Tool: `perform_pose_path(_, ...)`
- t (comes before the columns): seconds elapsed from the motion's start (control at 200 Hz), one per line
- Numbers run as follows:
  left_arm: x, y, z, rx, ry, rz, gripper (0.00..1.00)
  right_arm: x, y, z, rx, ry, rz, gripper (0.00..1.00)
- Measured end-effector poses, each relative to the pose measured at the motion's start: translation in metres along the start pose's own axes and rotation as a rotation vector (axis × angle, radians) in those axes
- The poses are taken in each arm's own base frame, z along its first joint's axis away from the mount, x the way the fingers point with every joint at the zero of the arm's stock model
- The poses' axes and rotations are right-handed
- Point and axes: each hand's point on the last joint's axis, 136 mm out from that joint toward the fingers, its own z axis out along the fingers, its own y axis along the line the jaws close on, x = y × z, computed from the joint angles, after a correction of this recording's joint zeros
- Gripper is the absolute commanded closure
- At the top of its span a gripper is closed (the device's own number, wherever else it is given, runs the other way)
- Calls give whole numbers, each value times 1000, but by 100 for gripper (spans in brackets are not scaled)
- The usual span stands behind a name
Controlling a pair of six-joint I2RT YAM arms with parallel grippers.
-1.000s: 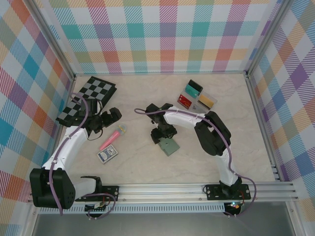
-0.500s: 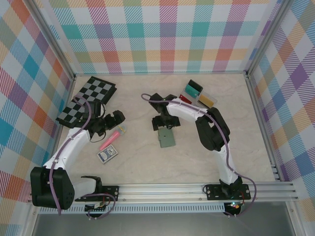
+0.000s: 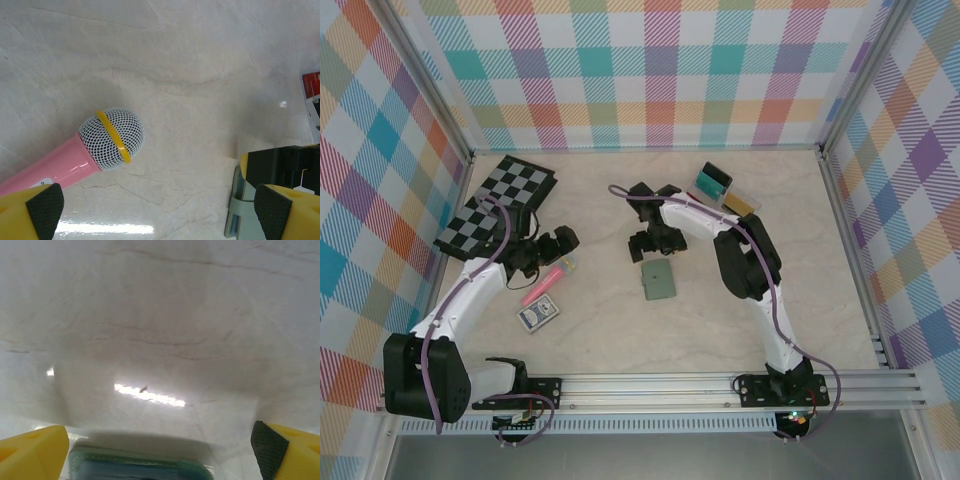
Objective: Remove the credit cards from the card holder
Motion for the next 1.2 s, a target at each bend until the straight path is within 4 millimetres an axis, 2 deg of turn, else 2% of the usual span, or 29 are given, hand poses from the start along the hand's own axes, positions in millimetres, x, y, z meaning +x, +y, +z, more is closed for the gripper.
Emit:
perform_pose_path(0.15, 6, -7, 6, 11, 17, 7, 0, 4, 7, -2, -47, 11, -2, 5)
perform_pose_path(0.26, 17, -13, 12, 12, 48, 15, 0, 13, 10, -10, -83, 12, 0, 5)
perform_pose_path(0.455, 44, -26, 26, -8, 116, 73, 3, 25, 8, -47, -201, -39, 38, 6)
perform_pose_path(0.605, 67, -39, 38, -27, 165, 127, 8, 33, -5, -65, -280, -70, 77, 7)
perform_pose_path(0.705, 79, -51, 44, -34, 186, 165, 14, 43, -16, -60, -307, -58, 111, 11)
perform_pose_path(0.86, 101, -68, 54, -40, 216, 229, 24, 76, -29, -35, -374, 28, 192, 17)
perform_pose_path(0.94, 111, -73, 61, -50, 235, 247, 32, 86, -30, -26, -424, 61, 227, 21)
perform_pose_path(1.04, 120, -82, 73, -61, 255, 260, 42, 87, -29, -23, -475, 69, 250, 26)
perform_pose_path(1.2, 127, -95, 92, -64, 281, 262, 57, 77, -28, -26, -535, 36, 267, 34)
